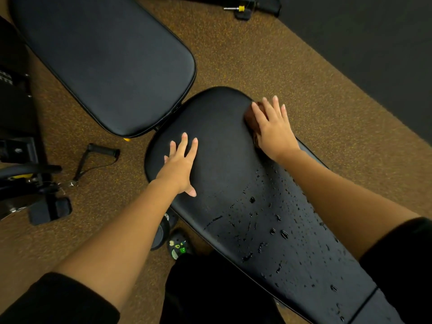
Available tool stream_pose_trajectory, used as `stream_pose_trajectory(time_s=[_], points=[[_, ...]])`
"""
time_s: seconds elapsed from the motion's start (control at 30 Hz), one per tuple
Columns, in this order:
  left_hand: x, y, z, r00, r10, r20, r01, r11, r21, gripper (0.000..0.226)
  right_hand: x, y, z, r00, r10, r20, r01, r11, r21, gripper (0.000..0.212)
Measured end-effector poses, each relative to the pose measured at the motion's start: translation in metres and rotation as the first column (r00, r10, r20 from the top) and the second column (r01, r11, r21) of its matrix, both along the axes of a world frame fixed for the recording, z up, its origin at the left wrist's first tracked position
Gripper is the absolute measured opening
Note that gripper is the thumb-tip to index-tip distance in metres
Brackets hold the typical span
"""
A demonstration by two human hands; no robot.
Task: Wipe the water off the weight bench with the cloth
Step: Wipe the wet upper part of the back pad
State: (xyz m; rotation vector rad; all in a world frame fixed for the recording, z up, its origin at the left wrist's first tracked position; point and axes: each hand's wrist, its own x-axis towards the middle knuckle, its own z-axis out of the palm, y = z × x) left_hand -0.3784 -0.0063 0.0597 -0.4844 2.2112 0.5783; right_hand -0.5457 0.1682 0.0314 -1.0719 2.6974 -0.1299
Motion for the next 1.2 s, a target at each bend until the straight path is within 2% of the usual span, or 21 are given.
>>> stream_pose_trajectory(time_s=[0.23, 0.43, 0.57, 0.7, 0.77, 0.87, 0.97, 1.2], points=[[0.001, 0.000, -0.001, 1.000, 0.003, 0.000, -0.003, 1.000, 0.000, 0.132, 0.036, 0.018, 0.003, 0.985, -0.164, 0.061, 0.168, 0.983, -0.077, 0.061], [-0.001, 0.000, -0.001, 1.000, 0.004, -0.002, -0.004, 1.000, -0.006, 0.132, 0.021, 0.022, 0.004, 0.983, -0.181, -0.003, 0.181, 0.982, 0.044, 0.062], [0.000, 0.000, -0.002, 1.000, 0.000, -0.001, 0.000, 1.000, -0.017, 0.132, 0.008, 0.013, 0.005, 0.968, -0.246, 0.041, 0.245, 0.969, 0.038, 0.061], [0.000, 0.000, -0.003, 1.000, 0.001, 0.001, -0.001, 1.000, -0.014, 0.132, 0.038, 0.031, 0.009, 0.974, -0.222, 0.039, 0.222, 0.975, -0.012, 0.063], [-0.001, 0.000, -0.002, 1.000, -0.010, 0.002, 0.010, 1.000, -0.024, 0.132, 0.048, 0.042, 0.009, 0.981, -0.193, 0.024, 0.192, 0.981, 0.013, 0.064], [-0.003, 0.001, 0.001, 0.999, -0.047, 0.020, 0.049, 0.995, -0.086, 0.133, 0.038, 0.047, 0.007, 0.987, -0.161, -0.020, 0.162, 0.984, 0.074, 0.063], [-0.004, 0.008, 0.005, 0.993, -0.114, 0.008, 0.113, 0.979, -0.167, 0.137, 0.025, 0.043, 0.008, 0.974, -0.224, -0.021, 0.225, 0.970, 0.097, 0.061], [-0.004, 0.050, 0.007, 0.944, -0.319, -0.087, 0.309, 0.944, -0.115, 0.134, 0.063, 0.048, 0.013, 0.953, -0.288, 0.090, 0.290, 0.957, -0.009, 0.066]])
